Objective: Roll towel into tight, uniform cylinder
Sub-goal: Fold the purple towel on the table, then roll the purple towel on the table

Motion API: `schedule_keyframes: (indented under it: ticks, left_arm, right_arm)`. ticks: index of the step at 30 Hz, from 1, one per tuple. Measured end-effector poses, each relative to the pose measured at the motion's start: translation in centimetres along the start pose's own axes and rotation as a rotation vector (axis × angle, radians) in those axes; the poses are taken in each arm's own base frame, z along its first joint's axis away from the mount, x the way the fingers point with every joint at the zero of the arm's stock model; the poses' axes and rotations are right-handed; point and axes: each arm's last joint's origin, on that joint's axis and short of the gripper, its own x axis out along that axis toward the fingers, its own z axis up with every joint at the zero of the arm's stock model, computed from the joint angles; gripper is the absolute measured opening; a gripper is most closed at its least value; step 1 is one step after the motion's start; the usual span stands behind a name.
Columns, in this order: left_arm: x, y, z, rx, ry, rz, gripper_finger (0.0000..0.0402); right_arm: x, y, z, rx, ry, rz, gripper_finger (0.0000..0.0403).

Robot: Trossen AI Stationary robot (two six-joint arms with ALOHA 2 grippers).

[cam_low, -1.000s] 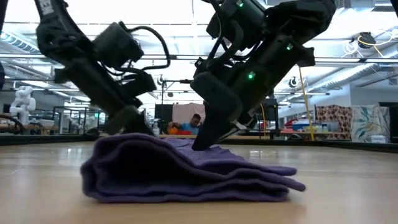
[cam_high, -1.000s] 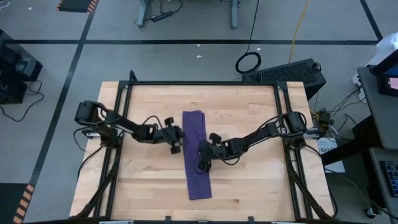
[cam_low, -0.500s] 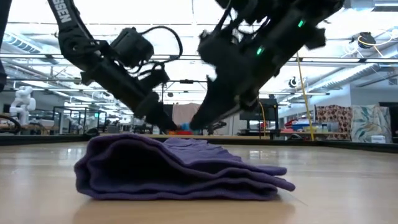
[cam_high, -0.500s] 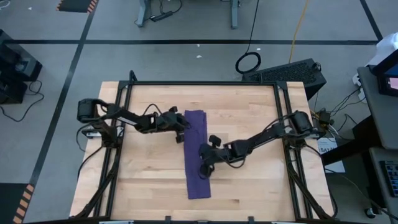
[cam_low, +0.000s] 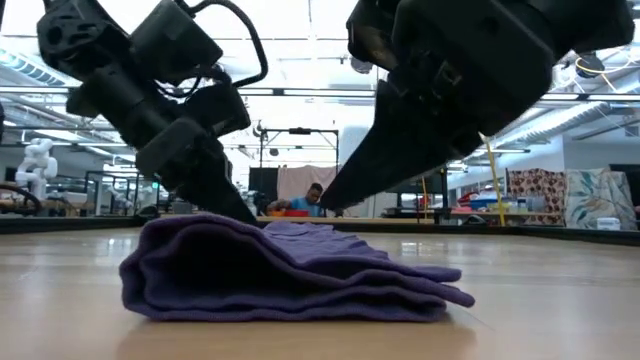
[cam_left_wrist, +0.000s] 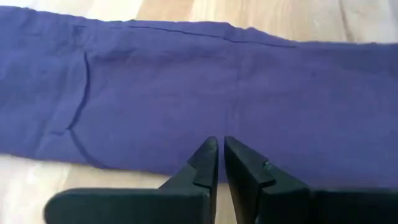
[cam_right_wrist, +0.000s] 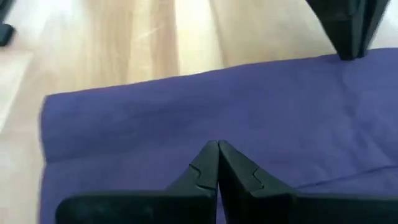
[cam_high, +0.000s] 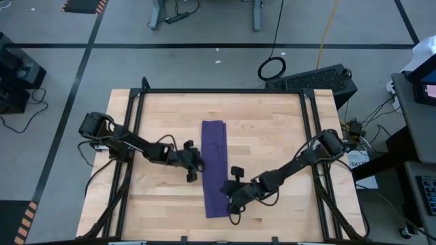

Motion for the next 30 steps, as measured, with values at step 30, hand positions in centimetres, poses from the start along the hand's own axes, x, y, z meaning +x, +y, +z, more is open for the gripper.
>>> schedule_keyframes:
  ticks: [30]
  left_arm:
    - [-3.2, -4.2, 1.0, 0.055, -0.111, -0.16, 0.0033]
  right_arm:
    - [-2.5, 4.2, -0.5, -0.118, -0.11, 0.144, 0.0]
